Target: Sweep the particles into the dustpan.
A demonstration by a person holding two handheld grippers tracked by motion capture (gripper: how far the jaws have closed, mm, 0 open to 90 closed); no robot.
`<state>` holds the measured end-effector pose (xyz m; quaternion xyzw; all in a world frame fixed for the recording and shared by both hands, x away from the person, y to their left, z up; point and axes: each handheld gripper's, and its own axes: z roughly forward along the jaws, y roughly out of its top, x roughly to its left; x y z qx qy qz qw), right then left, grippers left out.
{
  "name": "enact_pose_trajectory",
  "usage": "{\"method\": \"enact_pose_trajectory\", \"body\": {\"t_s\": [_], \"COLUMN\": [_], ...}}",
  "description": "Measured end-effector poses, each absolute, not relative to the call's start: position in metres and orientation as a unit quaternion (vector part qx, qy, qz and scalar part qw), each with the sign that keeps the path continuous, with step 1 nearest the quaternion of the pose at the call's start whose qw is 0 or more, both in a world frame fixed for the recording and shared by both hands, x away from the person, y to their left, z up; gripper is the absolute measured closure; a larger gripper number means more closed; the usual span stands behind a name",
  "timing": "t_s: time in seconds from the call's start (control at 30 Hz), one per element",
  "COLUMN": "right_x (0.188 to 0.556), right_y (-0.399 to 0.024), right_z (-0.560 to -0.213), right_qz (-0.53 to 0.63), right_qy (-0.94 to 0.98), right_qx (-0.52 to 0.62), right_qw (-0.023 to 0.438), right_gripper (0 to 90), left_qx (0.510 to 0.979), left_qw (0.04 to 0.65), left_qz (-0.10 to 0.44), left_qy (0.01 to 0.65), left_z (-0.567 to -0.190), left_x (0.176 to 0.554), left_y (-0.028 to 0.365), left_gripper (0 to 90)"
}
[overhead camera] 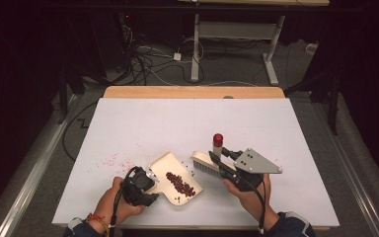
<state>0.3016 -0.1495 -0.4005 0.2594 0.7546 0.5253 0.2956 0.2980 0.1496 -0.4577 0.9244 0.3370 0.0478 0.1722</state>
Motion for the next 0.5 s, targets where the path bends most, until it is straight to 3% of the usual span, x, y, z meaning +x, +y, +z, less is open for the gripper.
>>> {"method": "enact_pose_trajectory", "body": {"t_s": [0.33,0.5], "right_x": [0.291,0.294], "right_y": [-0.135,-0.143], "right_z": [-0.398,-0.384], "right_qz": [0.540,0.561], "right_qy": [0.768,0.753], "right_qx": [0.251,0.238], "right_qw": [0.235,0.248], "right_gripper": [70.0,69.9], "left_qx": [0.923,0.924], "left_qw": [0.171,0.171], "left_qz": [0.046,0.046], "left_qy": [0.342,0.340], "left_z": [-0.459,-0.460], "left_x": [0.298,0.298], "left_y": [0.151,0.152], "left_gripper": [63.8,63.8]}}
